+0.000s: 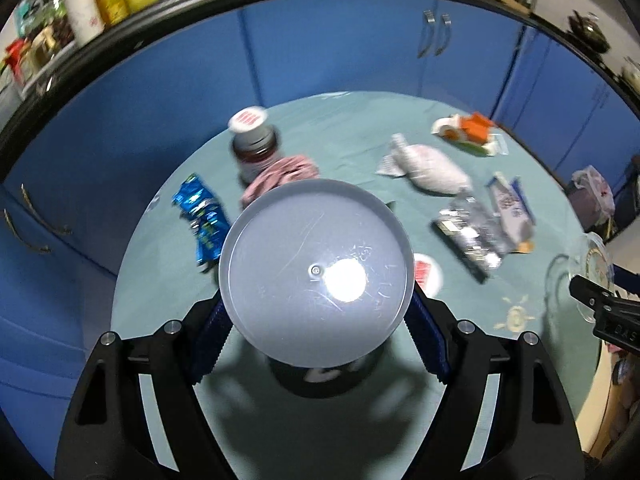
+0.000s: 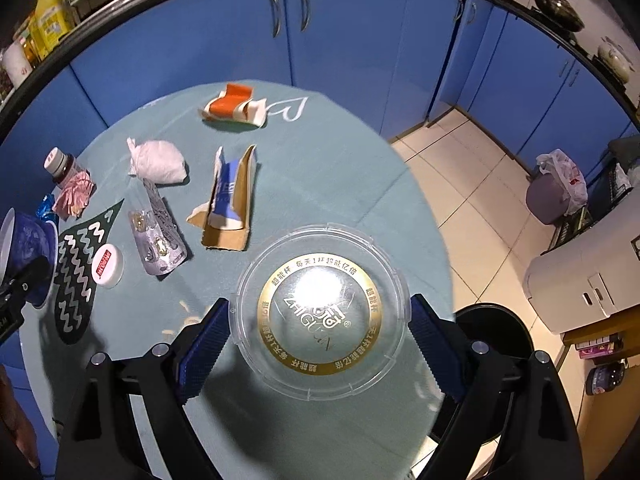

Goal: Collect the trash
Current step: 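Carry both lids in the grippers over the black trash bin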

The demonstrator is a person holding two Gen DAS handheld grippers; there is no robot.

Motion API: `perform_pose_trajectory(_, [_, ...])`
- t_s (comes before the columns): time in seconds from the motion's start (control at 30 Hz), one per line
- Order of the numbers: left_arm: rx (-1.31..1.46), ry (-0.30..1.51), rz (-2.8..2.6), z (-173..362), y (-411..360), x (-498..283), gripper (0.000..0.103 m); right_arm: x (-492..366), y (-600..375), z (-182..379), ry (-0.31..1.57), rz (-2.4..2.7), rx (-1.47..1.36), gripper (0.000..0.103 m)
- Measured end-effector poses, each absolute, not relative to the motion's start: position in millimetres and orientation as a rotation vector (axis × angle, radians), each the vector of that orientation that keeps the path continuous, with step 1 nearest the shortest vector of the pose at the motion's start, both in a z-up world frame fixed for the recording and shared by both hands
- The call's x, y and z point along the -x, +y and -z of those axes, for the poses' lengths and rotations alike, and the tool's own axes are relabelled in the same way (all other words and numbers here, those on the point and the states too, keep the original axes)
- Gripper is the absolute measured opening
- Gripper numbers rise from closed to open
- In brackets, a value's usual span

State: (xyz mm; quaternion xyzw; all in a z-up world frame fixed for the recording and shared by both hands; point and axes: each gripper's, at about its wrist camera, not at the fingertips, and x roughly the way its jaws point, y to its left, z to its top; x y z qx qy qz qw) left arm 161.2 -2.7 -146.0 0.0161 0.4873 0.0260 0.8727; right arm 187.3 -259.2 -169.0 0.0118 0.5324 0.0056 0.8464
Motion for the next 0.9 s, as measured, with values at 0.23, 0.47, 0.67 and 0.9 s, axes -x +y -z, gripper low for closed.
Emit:
perform_pose_trajectory(0.23, [-0.075,0.973,0.015,124.2,-47.4,-161.3,0.078,-169.9,-294.2,146.7,1.069,0.030,-0.047,0.086])
perform_pose_trajectory(0.47, [-0.118,0.927,0.076,102.6,-86.6,-152.3,0.078,-153.2,-326.1,127.0,1.005,0.077,-0.074,0.086])
perform_pose_trajectory(0.67, [-0.160,0.893,0.138,88.1,-123.2,-146.1,0.078,-137.6,-349.6,117.0,0.966,0.116,-0.093,0.086])
perform_pose_trajectory(0.9, [-0.197,0.867,0.219,77.0,-165.8,-139.6,0.078,-122.4,-376.3,108.5,0.939,0.156,-0.117,0.086])
